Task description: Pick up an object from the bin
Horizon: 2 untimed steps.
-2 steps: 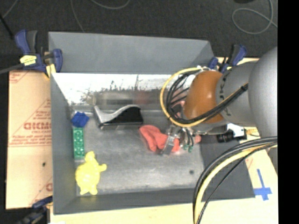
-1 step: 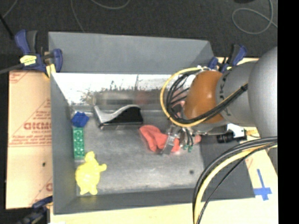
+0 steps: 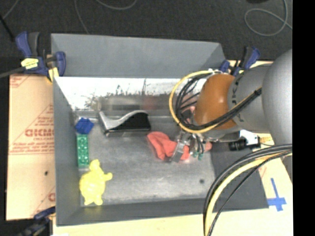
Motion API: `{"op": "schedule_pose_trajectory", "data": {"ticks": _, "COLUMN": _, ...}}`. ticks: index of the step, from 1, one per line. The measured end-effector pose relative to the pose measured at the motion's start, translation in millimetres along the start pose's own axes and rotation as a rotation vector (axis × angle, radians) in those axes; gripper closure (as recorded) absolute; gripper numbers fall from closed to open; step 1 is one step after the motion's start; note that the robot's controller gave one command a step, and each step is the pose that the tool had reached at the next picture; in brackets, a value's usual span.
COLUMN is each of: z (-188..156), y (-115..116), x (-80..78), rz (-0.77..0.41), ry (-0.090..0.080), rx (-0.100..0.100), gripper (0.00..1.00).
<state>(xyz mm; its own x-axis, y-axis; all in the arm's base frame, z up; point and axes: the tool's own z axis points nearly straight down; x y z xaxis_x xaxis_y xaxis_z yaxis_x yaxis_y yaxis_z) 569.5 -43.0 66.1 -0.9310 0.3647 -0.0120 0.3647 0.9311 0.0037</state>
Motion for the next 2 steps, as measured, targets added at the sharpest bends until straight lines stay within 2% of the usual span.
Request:
{"op": "schedule_pose_trajectory", "data": {"ticks": 1, "z": -8.6, "y": -0.8, "x": 1.2, "rz": -0.009, "ry": 0.004, "rx": 0.002, "gripper": 1.0}}
{"op": "schedule_pose_trajectory", "data": {"ticks": 2, "z": -31.3, "y": -1.4, "x": 1.9, "rz": -0.009, "ry": 0.009, "rx": 0.003, "gripper": 1.0}}
